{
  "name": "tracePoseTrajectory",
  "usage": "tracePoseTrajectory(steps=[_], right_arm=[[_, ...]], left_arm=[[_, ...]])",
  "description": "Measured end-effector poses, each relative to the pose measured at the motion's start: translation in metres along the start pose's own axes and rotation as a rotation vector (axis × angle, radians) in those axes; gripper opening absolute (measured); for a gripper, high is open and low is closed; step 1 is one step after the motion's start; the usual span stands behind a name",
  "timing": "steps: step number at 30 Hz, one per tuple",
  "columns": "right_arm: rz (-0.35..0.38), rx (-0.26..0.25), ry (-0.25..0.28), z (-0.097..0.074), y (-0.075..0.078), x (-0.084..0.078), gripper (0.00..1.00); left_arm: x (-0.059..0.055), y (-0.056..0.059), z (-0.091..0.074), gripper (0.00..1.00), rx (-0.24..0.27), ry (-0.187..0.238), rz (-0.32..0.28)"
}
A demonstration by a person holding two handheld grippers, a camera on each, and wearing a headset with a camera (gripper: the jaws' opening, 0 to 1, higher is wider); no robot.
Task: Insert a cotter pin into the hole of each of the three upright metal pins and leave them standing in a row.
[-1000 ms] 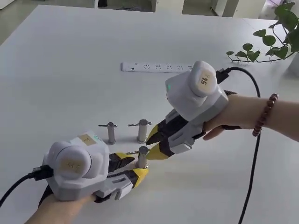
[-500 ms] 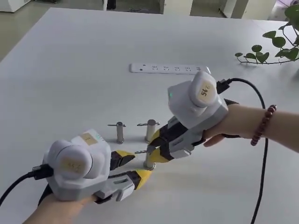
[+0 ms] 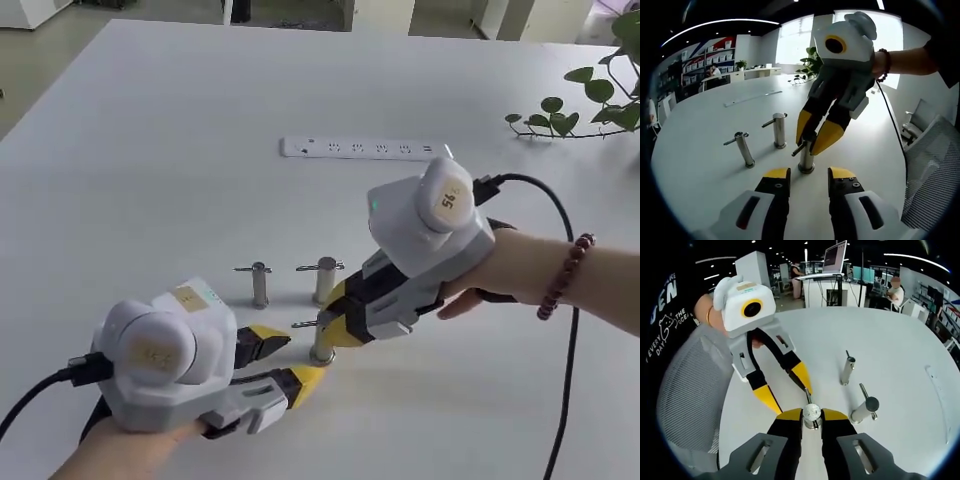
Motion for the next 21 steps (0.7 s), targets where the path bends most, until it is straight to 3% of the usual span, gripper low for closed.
tracePoseTrajectory(steps=[8, 21], right_arm=[[0.000, 0.009, 0.001, -0.004, 0.001, -0.004, 0.08], [-0.014, -0.047, -0.039, -0.027, 0.019, -0.022, 0.08]], left_arm=[[0.000, -0.001, -0.001, 0.33, 0.009, 0.002, -0.001], [0.007, -0.004, -0.009, 0.42, 0.015, 0.028, -0.006]])
Point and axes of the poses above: the centre of the closed fingertips' face, and the gripper's own axes: z roughly forward along the fingers, y roughly to its right, x roughly out of its top, the point moved 4 cm from there along -z, roughly backward along the fingers, and after that the axes turned 1 degree about y, right-handed, at the moved point
